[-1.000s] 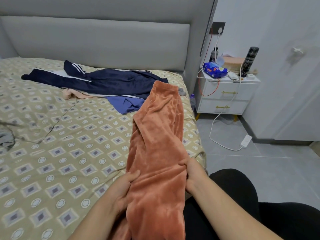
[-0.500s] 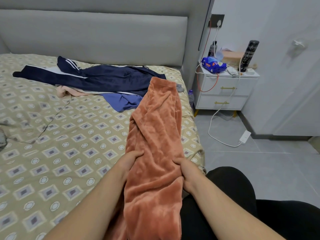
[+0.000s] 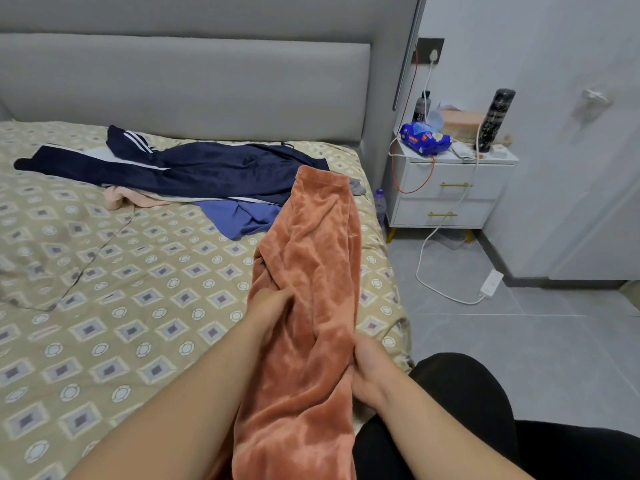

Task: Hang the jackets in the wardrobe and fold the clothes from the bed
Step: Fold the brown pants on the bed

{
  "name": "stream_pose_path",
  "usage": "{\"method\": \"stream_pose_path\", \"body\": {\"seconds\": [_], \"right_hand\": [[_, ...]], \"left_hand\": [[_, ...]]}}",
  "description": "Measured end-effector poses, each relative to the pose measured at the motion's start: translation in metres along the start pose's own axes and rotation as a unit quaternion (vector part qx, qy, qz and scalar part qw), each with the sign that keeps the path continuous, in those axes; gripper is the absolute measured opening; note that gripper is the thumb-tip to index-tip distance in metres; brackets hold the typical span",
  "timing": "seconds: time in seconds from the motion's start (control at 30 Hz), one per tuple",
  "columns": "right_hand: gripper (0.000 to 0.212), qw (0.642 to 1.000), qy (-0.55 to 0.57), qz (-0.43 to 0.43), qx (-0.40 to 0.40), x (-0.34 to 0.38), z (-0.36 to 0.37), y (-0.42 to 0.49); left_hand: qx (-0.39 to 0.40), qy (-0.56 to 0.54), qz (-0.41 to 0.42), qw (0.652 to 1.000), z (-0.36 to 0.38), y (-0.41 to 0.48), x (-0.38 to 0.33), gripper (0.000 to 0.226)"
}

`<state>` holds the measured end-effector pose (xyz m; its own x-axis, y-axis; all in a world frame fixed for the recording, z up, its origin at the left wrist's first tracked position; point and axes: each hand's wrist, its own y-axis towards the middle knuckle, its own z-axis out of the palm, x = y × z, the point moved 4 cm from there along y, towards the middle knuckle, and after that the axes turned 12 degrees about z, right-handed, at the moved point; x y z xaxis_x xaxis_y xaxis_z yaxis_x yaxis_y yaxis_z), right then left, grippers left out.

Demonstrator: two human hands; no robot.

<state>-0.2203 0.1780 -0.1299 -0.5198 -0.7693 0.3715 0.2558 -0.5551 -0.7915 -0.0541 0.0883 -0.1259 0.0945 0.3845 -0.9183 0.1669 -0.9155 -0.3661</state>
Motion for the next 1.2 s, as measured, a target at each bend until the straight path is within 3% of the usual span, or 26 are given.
{"method": "stream_pose_path", "body": {"seconds": [0.17,0.3,0.43,0.53,0.6,0.7,0.83,0.93,1.0,1.07,1.13,1.2], "right_hand": [[0.019,0.997,-0.041,0.055,0.043,-0.009,0.015,0.011],[0.013,0.996,-0.067,0.054,0.035,-0.007,0.013,0.019],[0.032,0.999,-0.027,0.023,0.030,0.000,0.007,0.025],[0.021,0.999,-0.034,-0.034,-0.014,0.013,-0.005,0.019],[0.016,0.994,-0.046,-0.059,-0.076,0.020,-0.016,0.018],[0.020,0.994,-0.072,-0.030,-0.081,0.017,-0.015,0.014],[0.020,0.986,-0.151,-0.024,-0.071,0.009,-0.007,0.004],[0.042,0.924,-0.305,-0.146,-0.179,0.015,-0.009,-0.001],[0.032,0.898,-0.355,-0.194,-0.173,0.019,-0.001,-0.004],[0.026,0.883,-0.397,-0.186,-0.169,0.019,0.002,-0.002],[0.014,0.895,-0.375,-0.162,-0.180,0.019,-0.005,0.002],[0.019,0.934,-0.300,-0.094,-0.169,0.018,-0.013,0.004]], "left_hand": [[0.015,0.106,0.022,0.994,0.010,0.008,0.000,0.015],[0.005,-0.063,-0.033,0.997,0.013,0.014,0.005,0.022],[-0.118,-0.158,0.032,0.980,-0.025,0.027,0.002,0.039],[-0.207,-0.190,0.004,0.960,-0.067,0.048,0.020,0.036],[-0.179,-0.224,-0.034,0.957,-0.072,0.047,0.029,0.028],[-0.039,-0.250,-0.074,0.965,-0.045,0.007,0.029,0.033],[-0.001,-0.104,-0.012,0.995,-0.024,-0.052,0.040,0.020],[0.019,-0.078,0.015,0.997,-0.019,-0.072,0.039,0.028],[0.057,-0.048,0.047,0.996,-0.020,-0.079,0.031,0.040],[0.089,-0.029,0.063,0.994,-0.022,-0.080,0.031,0.043],[0.080,-0.047,0.050,0.994,-0.025,-0.080,0.038,0.035],[0.048,-0.142,0.005,0.989,-0.025,-0.081,0.042,0.028]]}}
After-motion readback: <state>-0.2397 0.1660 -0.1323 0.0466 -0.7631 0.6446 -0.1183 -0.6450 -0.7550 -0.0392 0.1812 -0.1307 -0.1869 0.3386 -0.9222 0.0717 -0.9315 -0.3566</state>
